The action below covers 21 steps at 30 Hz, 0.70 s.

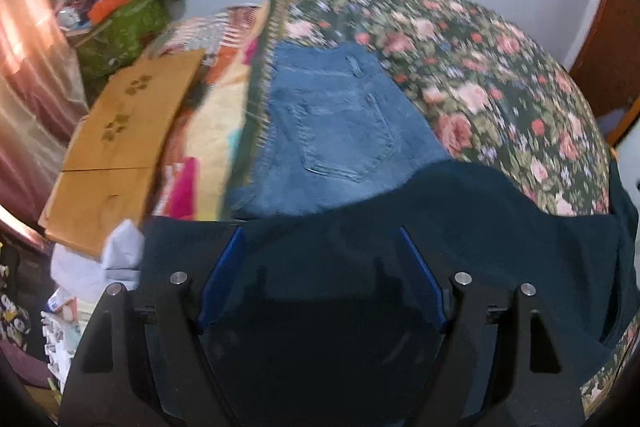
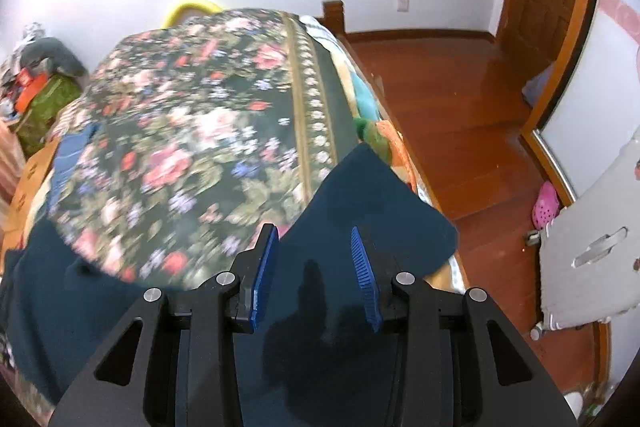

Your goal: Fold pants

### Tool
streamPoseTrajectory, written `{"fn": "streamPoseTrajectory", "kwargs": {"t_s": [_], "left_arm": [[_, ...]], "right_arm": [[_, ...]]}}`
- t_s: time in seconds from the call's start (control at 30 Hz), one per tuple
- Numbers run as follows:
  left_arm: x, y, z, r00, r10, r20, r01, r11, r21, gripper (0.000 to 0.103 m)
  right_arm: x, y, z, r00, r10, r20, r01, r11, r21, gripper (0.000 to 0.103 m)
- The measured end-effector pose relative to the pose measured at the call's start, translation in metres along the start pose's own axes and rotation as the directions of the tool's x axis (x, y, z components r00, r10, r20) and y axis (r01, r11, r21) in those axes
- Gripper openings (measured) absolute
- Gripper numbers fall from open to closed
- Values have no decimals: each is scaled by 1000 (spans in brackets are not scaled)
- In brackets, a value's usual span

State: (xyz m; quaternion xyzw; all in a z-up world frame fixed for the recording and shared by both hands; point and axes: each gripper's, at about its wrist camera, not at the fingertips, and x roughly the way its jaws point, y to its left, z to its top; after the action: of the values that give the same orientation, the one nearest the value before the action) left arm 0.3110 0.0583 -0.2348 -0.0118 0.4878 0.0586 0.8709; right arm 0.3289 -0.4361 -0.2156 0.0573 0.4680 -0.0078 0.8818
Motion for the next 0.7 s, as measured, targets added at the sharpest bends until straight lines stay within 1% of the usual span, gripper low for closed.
{"fn": "streamPoseTrajectory", "kwargs": {"t_s": [0.07,0.13,0.23,0.3,0.33,0.43,0.47,0.53,0.6,0.7], "left_arm": [[16,-12,-4,999,-12,-38,13,1000,26,77],[30,-24,-9,998,-8,-70,12,998,56,77],[40,-33,-13,997,13,-82,-6,996,90,77],[42,-36,-14,997,23,-79,-15,995,101,77],[42,-37,-15,997,27,-73,-19,994,103,77],[40,-38,-16,997,37,-72,-28,994,110,77],[40,-38,-15,997,39,-73,-31,993,113,77],[36,-39,-15,996,42,-77,-33,993,113,77],[28,-40,-15,997,26,-77,-18,994,109,77],[12,-45,-19,997,3,-76,6,993,118,77]], "right_arm": [[22,-1,9,1000,0,-22,0,1000,9,34],[42,-3,15,999,-1,-49,2,1000,20,34],[72,-8,20,994,-3,-108,7,999,36,34],[85,-12,19,992,-16,-127,23,998,53,30],[88,-13,18,993,-24,-119,30,998,53,26],[89,-15,15,994,-50,-97,54,998,45,13],[88,-15,14,995,-49,-92,53,998,40,11],[80,-19,12,996,-41,-85,44,998,40,8],[70,-25,11,997,-31,-74,33,999,38,8],[36,-37,10,1000,-2,-19,3,998,60,8]]}}
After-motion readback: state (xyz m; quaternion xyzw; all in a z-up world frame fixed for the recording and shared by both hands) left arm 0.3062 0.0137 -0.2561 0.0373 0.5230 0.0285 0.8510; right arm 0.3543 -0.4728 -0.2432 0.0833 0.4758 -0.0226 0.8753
